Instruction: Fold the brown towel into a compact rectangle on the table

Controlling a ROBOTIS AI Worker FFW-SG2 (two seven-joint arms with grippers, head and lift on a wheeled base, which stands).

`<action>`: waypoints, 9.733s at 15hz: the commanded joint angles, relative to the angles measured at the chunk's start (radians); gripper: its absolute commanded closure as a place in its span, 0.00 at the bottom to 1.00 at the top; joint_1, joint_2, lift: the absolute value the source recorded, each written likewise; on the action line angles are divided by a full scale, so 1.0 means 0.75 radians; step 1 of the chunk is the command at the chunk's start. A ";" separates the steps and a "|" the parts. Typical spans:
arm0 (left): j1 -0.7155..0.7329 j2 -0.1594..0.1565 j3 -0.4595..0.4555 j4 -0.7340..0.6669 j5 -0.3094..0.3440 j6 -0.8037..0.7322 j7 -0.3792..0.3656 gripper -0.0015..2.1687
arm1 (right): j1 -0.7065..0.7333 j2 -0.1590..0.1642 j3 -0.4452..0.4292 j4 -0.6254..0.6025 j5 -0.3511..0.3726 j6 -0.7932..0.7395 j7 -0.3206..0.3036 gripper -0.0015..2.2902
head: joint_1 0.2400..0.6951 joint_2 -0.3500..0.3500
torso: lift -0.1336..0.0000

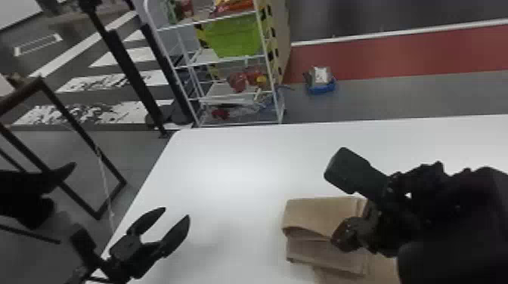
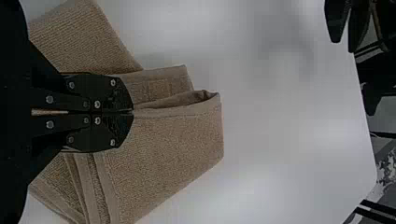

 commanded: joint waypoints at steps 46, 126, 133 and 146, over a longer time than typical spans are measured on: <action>0.006 -0.005 -0.102 -0.031 -0.078 -0.041 -0.107 0.02 | -0.096 0.009 0.172 0.196 0.149 -0.235 0.005 0.46 | 1.00 1.00 | 0.08; 0.126 -0.005 -0.885 -0.286 -0.544 0.233 -0.289 0.04 | 0.020 -0.194 0.170 -0.113 0.057 -0.034 0.005 0.23 | 1.00 0.73 | 0.08; 0.122 -0.005 -0.885 -0.284 -0.548 0.233 -0.289 0.04 | 0.018 -0.192 0.197 -0.111 0.098 -0.022 0.005 0.24 | 1.00 0.73 | 0.08; 0.116 -0.005 -0.885 -0.284 -0.548 0.229 -0.289 0.04 | 0.016 -0.183 0.264 -0.068 0.227 -0.075 0.005 0.23 | 1.00 0.73 | 0.08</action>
